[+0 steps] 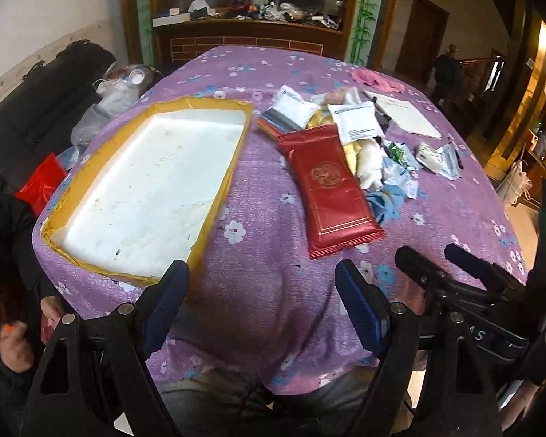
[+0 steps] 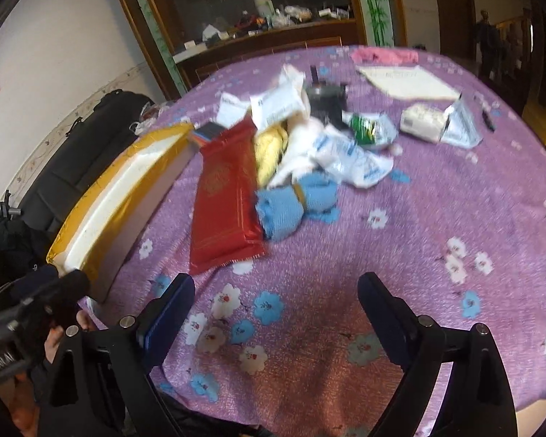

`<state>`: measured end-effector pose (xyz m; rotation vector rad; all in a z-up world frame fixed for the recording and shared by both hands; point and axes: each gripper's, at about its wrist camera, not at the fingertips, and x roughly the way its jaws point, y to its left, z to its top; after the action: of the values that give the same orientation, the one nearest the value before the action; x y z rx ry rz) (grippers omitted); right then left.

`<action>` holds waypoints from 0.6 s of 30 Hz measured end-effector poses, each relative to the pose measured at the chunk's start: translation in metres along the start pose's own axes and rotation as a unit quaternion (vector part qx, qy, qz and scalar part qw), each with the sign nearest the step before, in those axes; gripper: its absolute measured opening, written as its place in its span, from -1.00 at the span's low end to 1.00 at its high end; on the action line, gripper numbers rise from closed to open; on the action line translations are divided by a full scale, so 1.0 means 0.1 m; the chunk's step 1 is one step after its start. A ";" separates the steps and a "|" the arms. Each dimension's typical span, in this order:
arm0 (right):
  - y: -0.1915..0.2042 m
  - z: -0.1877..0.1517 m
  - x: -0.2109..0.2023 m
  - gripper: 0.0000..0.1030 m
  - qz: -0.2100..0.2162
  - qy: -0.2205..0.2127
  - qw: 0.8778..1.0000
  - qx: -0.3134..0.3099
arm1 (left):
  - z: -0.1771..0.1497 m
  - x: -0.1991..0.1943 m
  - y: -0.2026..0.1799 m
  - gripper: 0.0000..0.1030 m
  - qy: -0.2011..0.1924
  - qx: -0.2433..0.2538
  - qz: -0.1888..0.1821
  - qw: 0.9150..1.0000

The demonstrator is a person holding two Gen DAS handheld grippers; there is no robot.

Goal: Organize soft objects

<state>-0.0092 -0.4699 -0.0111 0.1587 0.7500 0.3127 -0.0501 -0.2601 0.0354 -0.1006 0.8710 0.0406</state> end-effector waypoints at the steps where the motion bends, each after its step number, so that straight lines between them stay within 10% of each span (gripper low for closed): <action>1: 0.00 0.03 -0.08 0.77 -0.003 -0.008 1.000 -0.004 | 0.00 -0.02 -0.01 0.59 -0.003 0.000 0.001 1.000; 18: 0.13 0.14 -0.50 0.77 -0.020 -0.028 0.999 -0.023 | 0.02 -0.05 -0.14 0.59 0.002 0.012 -0.008 1.000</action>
<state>-0.0367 -0.4742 0.0343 0.1079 0.6893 0.2862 -0.0508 -0.2741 0.0420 -0.0855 0.8740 0.0141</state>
